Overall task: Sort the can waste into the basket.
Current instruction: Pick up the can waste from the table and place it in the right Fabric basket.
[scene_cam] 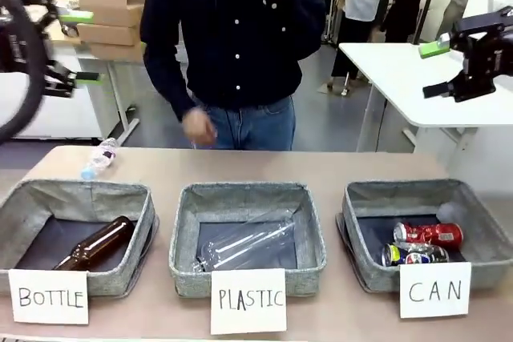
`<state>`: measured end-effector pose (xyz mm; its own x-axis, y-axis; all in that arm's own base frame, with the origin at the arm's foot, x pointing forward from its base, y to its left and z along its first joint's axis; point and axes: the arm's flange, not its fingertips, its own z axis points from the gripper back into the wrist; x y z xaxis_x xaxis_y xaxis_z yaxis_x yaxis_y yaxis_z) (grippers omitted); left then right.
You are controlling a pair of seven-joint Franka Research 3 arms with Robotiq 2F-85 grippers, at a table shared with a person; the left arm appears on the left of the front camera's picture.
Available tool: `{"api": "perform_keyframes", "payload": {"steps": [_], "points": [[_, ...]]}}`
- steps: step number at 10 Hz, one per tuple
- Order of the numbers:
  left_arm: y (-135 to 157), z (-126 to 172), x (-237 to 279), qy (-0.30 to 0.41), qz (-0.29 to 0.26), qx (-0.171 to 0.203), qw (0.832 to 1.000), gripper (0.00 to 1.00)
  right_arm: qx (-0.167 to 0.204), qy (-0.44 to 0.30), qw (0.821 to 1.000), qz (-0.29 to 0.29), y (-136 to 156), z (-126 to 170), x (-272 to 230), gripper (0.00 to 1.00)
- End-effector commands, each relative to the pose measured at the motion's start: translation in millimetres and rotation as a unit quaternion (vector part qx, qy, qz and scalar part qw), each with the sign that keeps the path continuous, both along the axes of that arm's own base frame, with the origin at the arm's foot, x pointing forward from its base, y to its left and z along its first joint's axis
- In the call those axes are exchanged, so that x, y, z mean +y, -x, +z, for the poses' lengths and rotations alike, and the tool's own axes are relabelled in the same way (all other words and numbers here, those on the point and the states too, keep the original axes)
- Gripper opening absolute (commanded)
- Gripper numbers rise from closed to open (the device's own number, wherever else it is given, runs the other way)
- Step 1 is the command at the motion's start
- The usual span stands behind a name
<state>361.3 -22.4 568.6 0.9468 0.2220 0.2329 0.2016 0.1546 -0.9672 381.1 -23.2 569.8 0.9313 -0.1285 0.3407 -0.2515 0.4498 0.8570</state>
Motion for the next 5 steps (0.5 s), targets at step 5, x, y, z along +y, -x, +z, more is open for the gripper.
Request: {"api": "perform_keyframes", "payload": {"steps": [5], "points": [[-12.1, -7.8, -36.4, -0.037, -0.023, 0.007, 0.999, 1.0, -0.01, 0.001, 1.0, 0.017, 1.2, 0.6, 5.9, 1.0]]}}
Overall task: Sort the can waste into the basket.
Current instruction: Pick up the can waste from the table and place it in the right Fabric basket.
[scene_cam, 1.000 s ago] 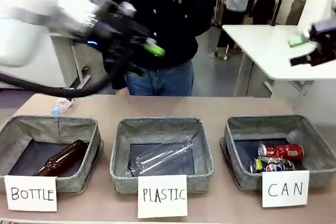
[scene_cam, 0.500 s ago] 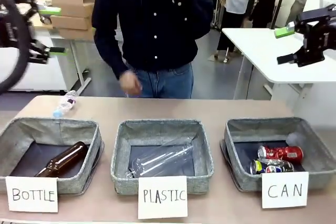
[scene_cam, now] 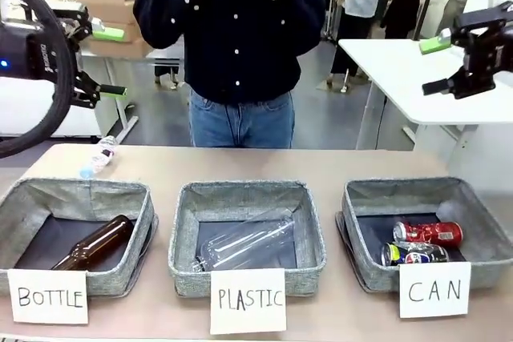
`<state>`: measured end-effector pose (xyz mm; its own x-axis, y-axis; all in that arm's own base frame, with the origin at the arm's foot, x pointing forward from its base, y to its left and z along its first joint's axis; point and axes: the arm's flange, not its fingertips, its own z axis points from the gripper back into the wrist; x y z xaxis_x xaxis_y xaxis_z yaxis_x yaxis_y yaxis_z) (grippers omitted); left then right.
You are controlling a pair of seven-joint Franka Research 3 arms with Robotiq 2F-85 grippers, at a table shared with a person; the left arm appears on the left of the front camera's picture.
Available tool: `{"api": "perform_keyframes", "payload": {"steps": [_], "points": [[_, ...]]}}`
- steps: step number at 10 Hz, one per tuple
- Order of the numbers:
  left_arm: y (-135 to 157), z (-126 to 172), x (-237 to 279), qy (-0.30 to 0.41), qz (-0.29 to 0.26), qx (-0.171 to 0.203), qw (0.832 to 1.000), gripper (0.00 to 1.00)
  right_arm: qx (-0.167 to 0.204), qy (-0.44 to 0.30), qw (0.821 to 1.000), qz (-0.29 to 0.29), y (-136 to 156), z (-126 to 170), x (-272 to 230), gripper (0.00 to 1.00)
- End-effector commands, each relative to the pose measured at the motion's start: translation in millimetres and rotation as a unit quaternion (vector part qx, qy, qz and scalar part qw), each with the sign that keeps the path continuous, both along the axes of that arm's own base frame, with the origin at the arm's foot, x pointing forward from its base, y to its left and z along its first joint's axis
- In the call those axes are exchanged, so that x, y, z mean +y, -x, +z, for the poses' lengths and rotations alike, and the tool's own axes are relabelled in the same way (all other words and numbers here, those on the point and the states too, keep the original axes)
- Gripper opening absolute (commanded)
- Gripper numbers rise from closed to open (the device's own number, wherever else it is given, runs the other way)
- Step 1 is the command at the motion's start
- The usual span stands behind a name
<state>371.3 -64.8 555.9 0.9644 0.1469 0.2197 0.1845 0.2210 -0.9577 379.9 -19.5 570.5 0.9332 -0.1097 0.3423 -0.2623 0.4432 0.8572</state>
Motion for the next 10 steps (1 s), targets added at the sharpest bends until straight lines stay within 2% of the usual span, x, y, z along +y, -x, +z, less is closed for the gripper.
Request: {"api": "perform_keyframes", "payload": {"steps": [1, 10], "points": [[-2.1, 4.9, 6.0, 0.004, 0.006, -0.007, 1.0, 1.0, -0.009, 0.002, 1.0, 0.006, 0.0, -0.1, 2.1, 1.0], [-2.1, 4.9, 6.0, 0.004, 0.006, -0.007, 1.0, 1.0, -0.009, 0.002, 1.0, 0.006, 0.0, -0.1, 2.1, 1.0]]}}
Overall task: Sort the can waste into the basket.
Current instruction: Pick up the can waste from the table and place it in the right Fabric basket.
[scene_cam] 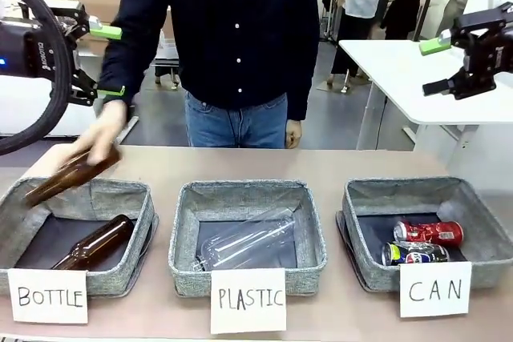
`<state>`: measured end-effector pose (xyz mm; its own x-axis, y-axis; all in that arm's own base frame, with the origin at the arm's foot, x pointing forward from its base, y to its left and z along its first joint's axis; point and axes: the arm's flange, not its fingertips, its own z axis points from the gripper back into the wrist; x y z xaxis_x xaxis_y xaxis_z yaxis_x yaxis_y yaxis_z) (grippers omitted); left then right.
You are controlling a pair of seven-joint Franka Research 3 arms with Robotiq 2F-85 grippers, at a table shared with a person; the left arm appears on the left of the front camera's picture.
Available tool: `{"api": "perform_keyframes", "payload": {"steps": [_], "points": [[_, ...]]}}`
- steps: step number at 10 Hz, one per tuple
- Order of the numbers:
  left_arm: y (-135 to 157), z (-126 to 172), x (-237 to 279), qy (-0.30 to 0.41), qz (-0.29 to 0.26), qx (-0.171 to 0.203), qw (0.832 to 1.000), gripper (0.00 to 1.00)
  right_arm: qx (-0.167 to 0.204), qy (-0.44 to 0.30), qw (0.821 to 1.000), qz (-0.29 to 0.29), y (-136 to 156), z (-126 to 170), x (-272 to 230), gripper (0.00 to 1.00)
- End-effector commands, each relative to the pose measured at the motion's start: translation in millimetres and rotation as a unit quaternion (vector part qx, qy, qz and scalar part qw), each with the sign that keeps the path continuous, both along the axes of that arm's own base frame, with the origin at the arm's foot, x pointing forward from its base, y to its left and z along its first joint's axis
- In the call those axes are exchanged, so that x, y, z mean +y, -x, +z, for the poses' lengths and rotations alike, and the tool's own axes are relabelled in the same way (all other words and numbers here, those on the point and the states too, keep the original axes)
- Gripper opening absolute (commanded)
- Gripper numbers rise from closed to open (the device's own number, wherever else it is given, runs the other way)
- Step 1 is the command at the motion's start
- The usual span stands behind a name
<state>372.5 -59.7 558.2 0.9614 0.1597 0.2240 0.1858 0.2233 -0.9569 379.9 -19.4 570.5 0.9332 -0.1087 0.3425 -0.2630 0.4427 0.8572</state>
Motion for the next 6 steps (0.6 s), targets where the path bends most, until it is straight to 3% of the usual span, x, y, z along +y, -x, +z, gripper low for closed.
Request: {"api": "perform_keyframes", "payload": {"steps": [1, 6], "points": [[-0.9, 2.7, 0.9, 0.004, 0.0, -0.005, 1.0, 1.0, -0.009, 0.002, 1.0, 0.006, -0.1, -0.1, 2.1, 1.0], [-0.9, 2.7, 0.9, 0.004, 0.0, -0.005, 1.0, 1.0, -0.009, 0.002, 1.0, 0.006, -0.1, -0.1, 2.1, 1.0]]}}
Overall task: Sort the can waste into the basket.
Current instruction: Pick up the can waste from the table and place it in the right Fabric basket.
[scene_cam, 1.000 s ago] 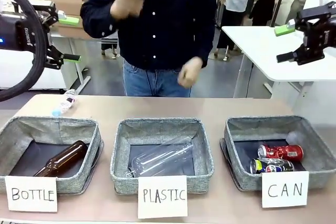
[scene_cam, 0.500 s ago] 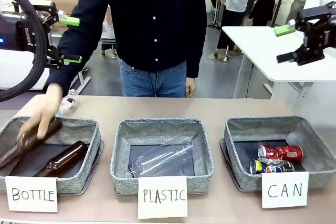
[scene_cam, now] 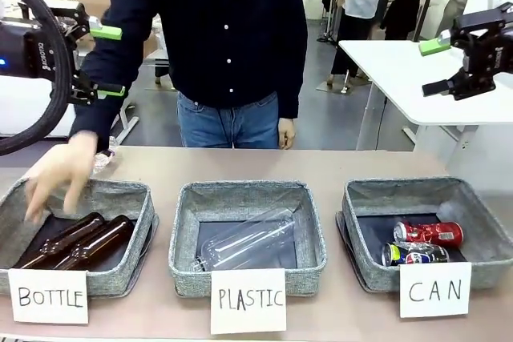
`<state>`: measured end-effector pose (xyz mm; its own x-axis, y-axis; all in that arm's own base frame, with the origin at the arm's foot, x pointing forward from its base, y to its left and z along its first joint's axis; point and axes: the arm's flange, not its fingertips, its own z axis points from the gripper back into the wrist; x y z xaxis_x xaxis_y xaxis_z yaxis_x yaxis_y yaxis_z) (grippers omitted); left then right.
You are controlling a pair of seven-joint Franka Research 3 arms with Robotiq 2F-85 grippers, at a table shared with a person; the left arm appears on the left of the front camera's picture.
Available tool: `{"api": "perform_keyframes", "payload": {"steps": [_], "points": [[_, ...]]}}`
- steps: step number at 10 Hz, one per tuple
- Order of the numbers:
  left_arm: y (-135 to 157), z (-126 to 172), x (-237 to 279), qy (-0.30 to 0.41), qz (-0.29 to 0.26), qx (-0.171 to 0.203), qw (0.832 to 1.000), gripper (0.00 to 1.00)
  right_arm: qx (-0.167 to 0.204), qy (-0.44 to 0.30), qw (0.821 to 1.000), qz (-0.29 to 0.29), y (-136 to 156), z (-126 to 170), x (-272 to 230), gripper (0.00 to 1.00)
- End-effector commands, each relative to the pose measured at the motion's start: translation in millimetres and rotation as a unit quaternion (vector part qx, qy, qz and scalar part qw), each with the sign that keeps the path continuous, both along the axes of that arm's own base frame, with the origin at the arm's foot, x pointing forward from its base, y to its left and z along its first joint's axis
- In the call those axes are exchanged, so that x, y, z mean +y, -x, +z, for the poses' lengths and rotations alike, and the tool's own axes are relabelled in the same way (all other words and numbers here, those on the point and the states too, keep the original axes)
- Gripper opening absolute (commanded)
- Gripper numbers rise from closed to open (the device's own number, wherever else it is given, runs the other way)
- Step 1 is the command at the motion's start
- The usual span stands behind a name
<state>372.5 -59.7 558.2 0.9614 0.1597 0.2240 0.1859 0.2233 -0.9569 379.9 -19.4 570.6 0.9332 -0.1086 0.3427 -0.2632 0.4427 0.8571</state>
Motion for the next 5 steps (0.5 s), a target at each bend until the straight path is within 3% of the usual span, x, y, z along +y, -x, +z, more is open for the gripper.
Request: {"api": "perform_keyframes", "payload": {"steps": [1, 5], "points": [[-0.9, 2.7, 0.9, 0.004, 0.0, -0.005, 1.0, 1.0, -0.009, 0.002, 1.0, 0.006, -0.1, -0.1, 2.1, 1.0], [-0.9, 2.7, 0.9, 0.004, 0.0, -0.005, 1.0, 1.0, -0.009, 0.002, 1.0, 0.006, -0.1, -0.1, 2.1, 1.0]]}}
